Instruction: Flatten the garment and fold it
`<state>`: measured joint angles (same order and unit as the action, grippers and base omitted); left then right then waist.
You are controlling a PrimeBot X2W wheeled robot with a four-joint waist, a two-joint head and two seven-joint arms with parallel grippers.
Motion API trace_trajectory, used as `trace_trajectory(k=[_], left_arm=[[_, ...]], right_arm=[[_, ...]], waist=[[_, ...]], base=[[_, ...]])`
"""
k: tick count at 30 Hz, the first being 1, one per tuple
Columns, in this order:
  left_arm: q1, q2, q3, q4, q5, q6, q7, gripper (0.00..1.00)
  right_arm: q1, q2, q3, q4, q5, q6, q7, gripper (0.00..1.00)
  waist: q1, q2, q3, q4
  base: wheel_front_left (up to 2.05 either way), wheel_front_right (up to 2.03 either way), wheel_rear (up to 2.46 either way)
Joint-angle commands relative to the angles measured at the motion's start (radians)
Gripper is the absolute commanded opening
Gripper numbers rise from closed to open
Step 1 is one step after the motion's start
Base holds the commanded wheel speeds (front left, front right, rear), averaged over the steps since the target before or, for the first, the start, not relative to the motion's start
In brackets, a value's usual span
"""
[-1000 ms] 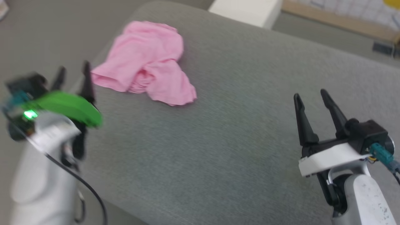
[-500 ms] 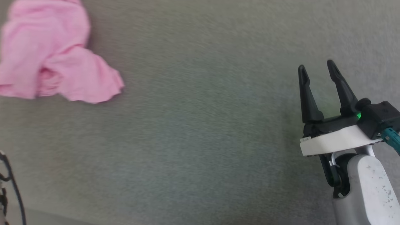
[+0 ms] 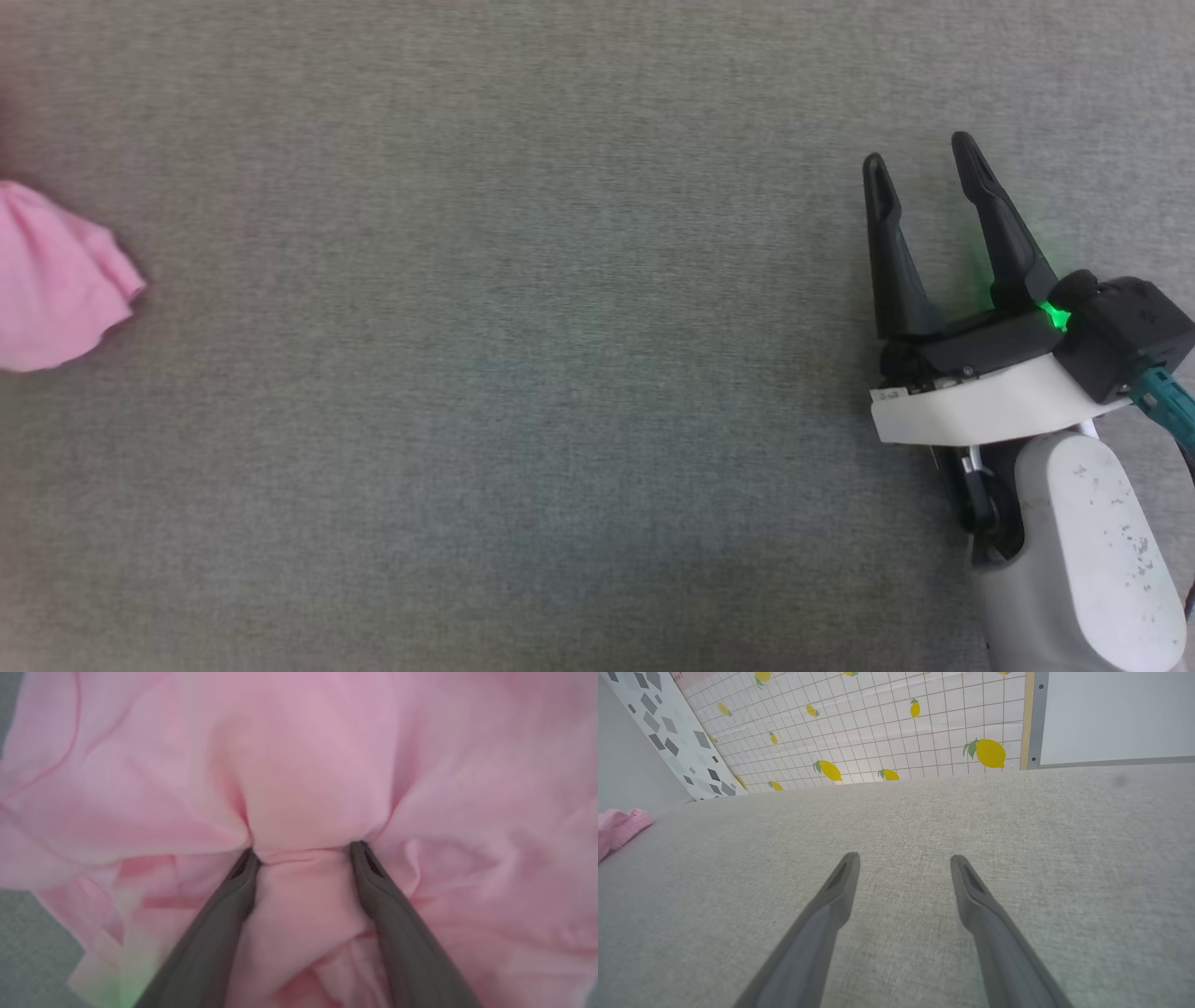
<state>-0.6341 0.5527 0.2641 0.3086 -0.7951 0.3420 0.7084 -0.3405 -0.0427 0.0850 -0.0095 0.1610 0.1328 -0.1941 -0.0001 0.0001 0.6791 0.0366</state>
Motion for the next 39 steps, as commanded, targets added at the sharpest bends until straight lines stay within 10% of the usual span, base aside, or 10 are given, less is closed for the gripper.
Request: trace_trajectory(k=[1, 20, 39], left_arm=[[0.057, -0.039, -0.033, 0.03, 0.002, 0.006, 0.026, 0.02], [-0.055, 0.029, -0.161, -0.047, 0.361, -0.193, -0.865, 0.0], [-0.115, -0.356, -0.617, -0.058, 0.391, -0.36, -0.907, 0.0]], right_arm=[[0.003, -0.008, -0.01, 0.029, 0.01, -0.002, 0.001, 1.0], [0.137, -0.008, -0.056, 0.132, 0.028, -0.002, -0.019, 1.0], [0.236, -0.008, -0.07, 0.078, 0.022, -0.002, 0.052, 1.0]], waist=[[0.0001, -0.0001, 0.011, -0.02], [0.0001, -0.0001, -0.403, 0.011], [0.0001, -0.0001, -0.613, -0.156]], base=[[0.0, 0.0, 0.0], [0.0, 0.0, 0.0], [0.0, 0.0, 0.0]])
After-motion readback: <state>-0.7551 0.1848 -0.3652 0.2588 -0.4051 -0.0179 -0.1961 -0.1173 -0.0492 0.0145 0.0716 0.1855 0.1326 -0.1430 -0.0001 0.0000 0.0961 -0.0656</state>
